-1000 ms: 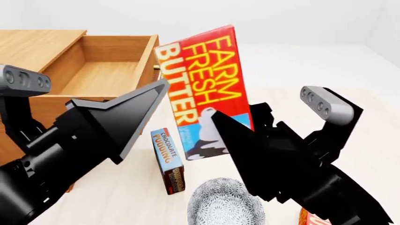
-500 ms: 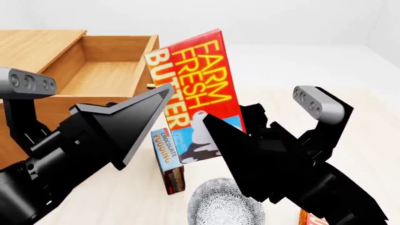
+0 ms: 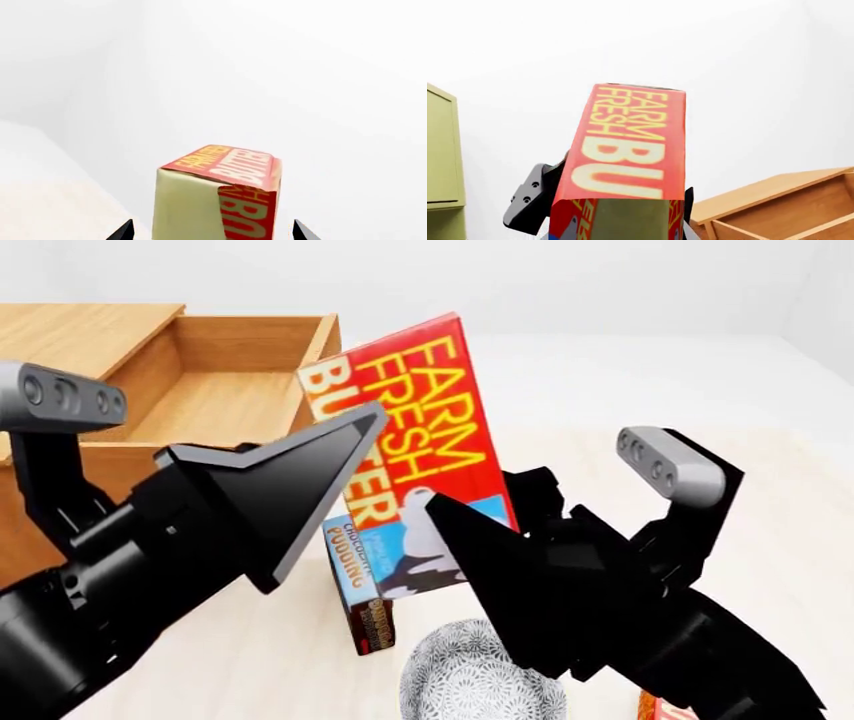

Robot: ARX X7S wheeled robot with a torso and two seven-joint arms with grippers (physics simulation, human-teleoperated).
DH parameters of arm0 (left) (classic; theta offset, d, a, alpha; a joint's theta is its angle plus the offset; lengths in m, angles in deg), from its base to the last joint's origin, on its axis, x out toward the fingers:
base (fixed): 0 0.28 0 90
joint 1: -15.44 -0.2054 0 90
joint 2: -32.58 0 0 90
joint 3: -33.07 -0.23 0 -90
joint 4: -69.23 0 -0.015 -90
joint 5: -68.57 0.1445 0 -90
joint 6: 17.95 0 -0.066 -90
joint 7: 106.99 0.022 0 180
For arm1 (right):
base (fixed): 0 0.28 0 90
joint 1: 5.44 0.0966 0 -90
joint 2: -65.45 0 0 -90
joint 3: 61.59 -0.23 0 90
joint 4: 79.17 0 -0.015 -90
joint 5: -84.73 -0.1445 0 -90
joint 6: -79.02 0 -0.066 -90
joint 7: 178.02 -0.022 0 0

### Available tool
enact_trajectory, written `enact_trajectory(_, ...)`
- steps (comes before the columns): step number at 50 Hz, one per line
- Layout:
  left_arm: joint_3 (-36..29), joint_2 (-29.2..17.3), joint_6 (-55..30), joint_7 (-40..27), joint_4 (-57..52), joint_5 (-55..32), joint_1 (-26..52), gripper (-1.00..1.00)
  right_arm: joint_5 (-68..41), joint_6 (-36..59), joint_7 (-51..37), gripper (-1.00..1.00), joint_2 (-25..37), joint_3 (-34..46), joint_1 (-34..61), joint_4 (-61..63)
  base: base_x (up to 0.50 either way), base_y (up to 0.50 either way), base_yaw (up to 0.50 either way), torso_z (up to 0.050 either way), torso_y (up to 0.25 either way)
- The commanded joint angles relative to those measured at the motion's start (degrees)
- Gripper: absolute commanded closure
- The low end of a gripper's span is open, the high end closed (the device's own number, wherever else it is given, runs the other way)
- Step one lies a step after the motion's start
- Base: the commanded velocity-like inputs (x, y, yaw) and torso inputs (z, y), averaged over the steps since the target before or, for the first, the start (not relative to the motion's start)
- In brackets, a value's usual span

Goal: Put the butter at the front in the top drawer of the cabinet and close it.

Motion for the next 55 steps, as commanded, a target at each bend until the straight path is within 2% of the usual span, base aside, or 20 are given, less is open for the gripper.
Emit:
enact_trajectory(1,-0.7,0.46,-0.42,0.15,0.74,-0.07,1.75,-1.0,-1.34,-0.06,0.71,1.0,-0.47,-0.14,1.06,0.17,0.0,0.0,0.0,0.0,0.0)
enact_trajectory(22,-1.33,1.01,-0.67,0.74,1.28,0.04,2.54,-1.0,-1.68,-0.01,0.97,1.0,-0.18,0.62,0.68,0.66,0.0,0.0,0.0,0.0,0.0)
enact_trajectory(23,-1.3,1.03,-0.6,0.7,1.28,-0.03,2.49,1.0,-1.8,-0.01,0.95,1.0,-0.07,0.56,0.57,0.86,0.0,0.0,0.0,0.0,0.0)
enact_trajectory(42,-0.39,0.93,0.38,0.91,1.31,-0.33,1.73,1.0,0.2,-0.76,0.62,1.0,-1.49,1.94,2.53,-1.24,0.0,0.0,0.0,0.001,0.001)
enact_trajectory(43,-0.29,0.95,0.52,0.82,1.28,-0.29,1.73,1.0,0.07,-0.83,0.4,-1.0,-1.17,1.68,2.16,-0.77,0.0,0.0,0.0,0.0,0.0)
enact_trajectory(55,0.63,0.41,1.29,-0.02,1.16,-0.77,2.29,1.0,-0.5,-1.11,-0.73,-1.0,0.13,0.84,1.07,0.75,0.0,0.0,0.0,0.001,0.001)
